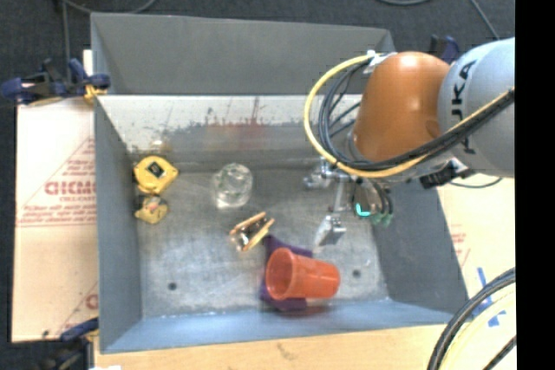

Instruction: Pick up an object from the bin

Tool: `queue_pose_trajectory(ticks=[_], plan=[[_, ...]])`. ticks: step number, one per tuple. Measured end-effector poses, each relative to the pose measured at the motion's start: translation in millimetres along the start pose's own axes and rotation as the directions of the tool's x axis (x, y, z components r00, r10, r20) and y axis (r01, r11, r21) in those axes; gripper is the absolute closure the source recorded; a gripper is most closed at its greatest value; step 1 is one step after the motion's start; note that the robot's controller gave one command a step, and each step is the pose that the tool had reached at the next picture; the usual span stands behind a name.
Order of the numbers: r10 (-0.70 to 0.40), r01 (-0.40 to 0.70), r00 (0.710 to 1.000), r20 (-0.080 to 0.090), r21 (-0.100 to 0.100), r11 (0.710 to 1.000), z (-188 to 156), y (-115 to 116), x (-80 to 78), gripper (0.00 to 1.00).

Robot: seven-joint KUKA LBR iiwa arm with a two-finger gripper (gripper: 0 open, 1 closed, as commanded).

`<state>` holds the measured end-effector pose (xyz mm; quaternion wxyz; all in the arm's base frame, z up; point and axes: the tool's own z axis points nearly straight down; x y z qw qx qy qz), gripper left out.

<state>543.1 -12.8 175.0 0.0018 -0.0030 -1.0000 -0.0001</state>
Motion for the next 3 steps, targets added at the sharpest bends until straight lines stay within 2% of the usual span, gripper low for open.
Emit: queue_pose_trajectory(ticks=[1, 2, 3], plan=[[0.0, 0.0, 1.0, 0.007, 0.0, 1.0, -4, 0, -1.7, 0.0], [-0.139, 0.139, 0.99, 0.013, 0.003, 0.99, 37, 28, 3.4, 0.0], [-0.142, 0.141, 0.987, 0.073, 0.011, 0.99, 45, 44, 45.2, 0.0]])
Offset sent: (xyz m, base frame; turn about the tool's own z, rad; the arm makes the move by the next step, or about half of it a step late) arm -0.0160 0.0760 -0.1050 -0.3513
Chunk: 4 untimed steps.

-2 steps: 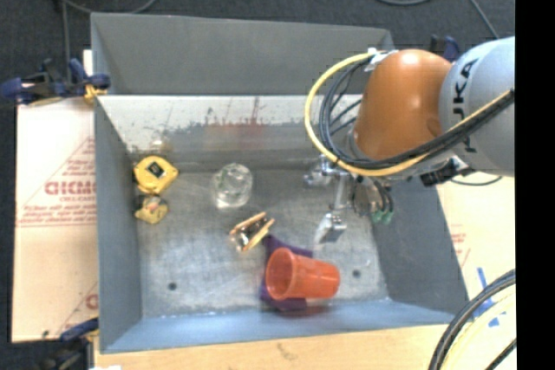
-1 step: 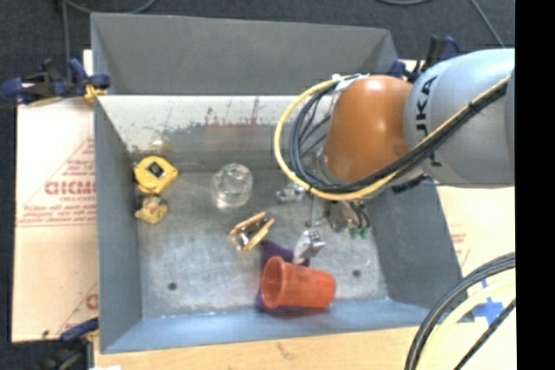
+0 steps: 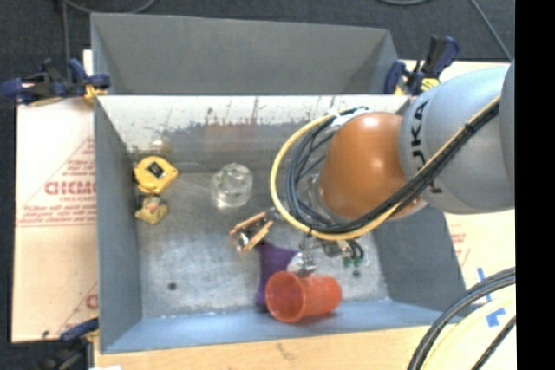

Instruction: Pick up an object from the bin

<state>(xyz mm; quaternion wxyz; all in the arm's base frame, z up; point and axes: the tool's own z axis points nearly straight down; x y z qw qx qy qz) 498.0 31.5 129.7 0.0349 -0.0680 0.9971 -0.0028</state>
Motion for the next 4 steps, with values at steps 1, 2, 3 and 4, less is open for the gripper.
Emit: queue_pose_trajectory(ticks=[1, 2, 3, 4], plan=[[-0.265, 0.264, 0.962, -0.059, -0.026, 0.964, 7, 9, -43.1, 0.0], [-0.407, 0.406, 0.913, -0.025, -0.024, 0.914, 36, 7, -28.0, 0.0], [-0.385, 0.383, 0.92, -0.071, -0.037, 0.923, 53, 8, -75.4, 1.0], [-0.385, 0.383, 0.92, -0.07, -0.037, 0.923, 53, 8, -75.6, 1.0]])
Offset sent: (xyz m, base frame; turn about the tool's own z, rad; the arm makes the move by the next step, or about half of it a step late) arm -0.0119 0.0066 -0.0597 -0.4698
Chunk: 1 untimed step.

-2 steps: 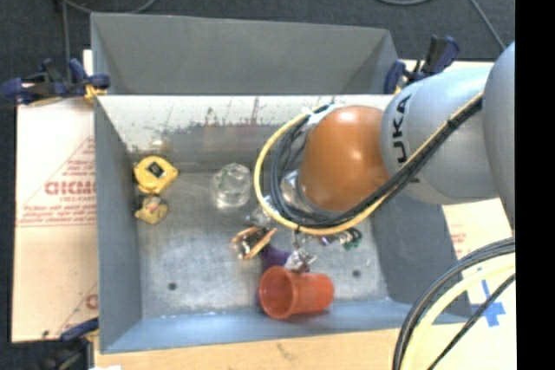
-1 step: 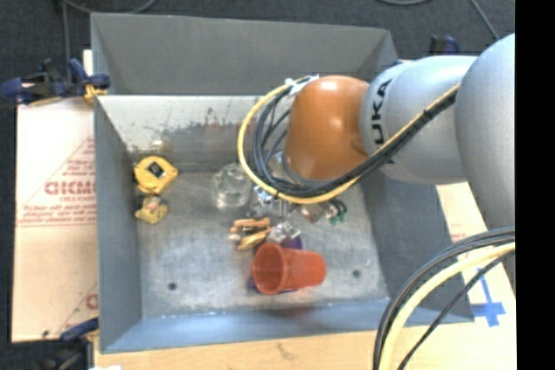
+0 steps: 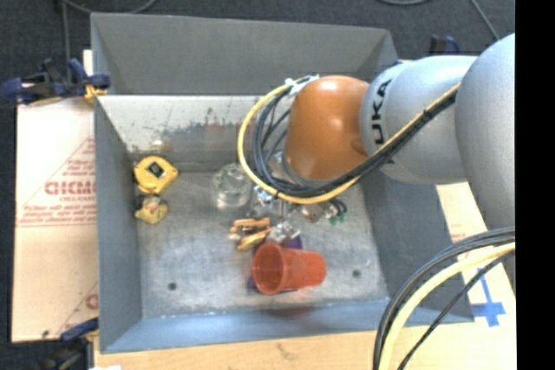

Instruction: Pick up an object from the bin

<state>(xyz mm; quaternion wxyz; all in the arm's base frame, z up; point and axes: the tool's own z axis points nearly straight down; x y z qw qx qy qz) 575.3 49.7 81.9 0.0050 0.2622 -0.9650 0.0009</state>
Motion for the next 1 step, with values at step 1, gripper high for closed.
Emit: queue_pose_trajectory(ticks=[1], plan=[[0.001, -0.001, 1.0, 0.002, 0.0, 1.0, -2.7, 0.5, 0.9, 1.0]])
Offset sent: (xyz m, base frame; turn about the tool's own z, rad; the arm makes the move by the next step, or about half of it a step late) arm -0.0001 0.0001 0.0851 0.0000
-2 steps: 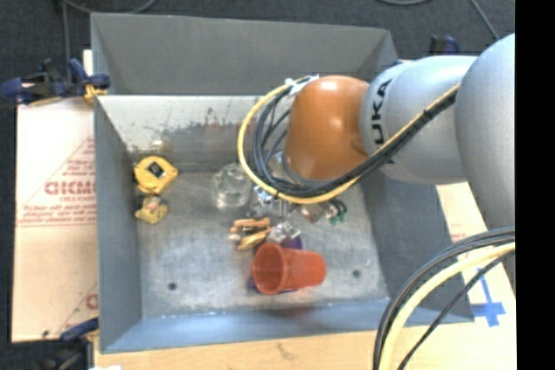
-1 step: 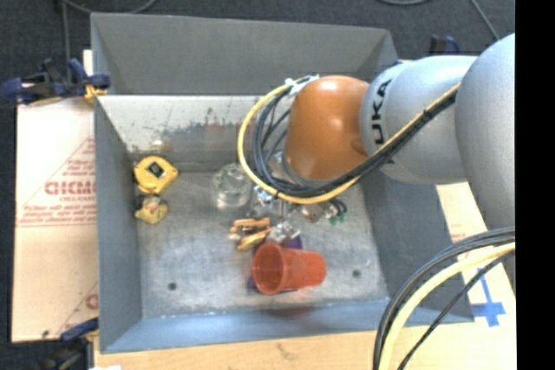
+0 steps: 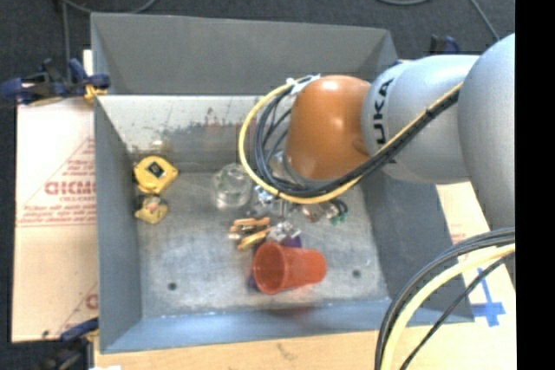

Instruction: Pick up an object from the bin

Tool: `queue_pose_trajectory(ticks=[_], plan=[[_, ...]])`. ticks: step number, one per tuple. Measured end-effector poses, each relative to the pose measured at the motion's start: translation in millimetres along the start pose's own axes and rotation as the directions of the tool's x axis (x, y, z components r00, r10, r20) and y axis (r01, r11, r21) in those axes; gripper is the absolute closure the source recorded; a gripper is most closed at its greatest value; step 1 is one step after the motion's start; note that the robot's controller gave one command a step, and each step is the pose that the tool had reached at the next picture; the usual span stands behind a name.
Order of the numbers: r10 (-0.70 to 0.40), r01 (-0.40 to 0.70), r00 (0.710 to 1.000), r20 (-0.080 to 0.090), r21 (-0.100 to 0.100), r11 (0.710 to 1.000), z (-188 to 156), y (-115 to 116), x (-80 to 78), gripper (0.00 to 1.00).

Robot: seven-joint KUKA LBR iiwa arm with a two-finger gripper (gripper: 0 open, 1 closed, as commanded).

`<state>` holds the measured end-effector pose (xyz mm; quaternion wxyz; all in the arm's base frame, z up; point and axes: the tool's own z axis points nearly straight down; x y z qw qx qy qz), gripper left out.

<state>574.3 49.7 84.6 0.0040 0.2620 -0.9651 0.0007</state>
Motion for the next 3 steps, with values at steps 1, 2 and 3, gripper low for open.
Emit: queue_pose_trajectory(ticks=[1, 2, 3], plan=[[0.002, -0.002, 1.0, 0.006, 0.0, 1.0, -14, 1, 1.9, 1.0], [0.002, -0.002, 1.0, 0.008, 0.001, 1.0, -34, 0, 1.3, 1.0], [0.003, -0.003, 1.0, 0.014, 0.004, 1.0, -46, -1, 0.1, 1.0]])
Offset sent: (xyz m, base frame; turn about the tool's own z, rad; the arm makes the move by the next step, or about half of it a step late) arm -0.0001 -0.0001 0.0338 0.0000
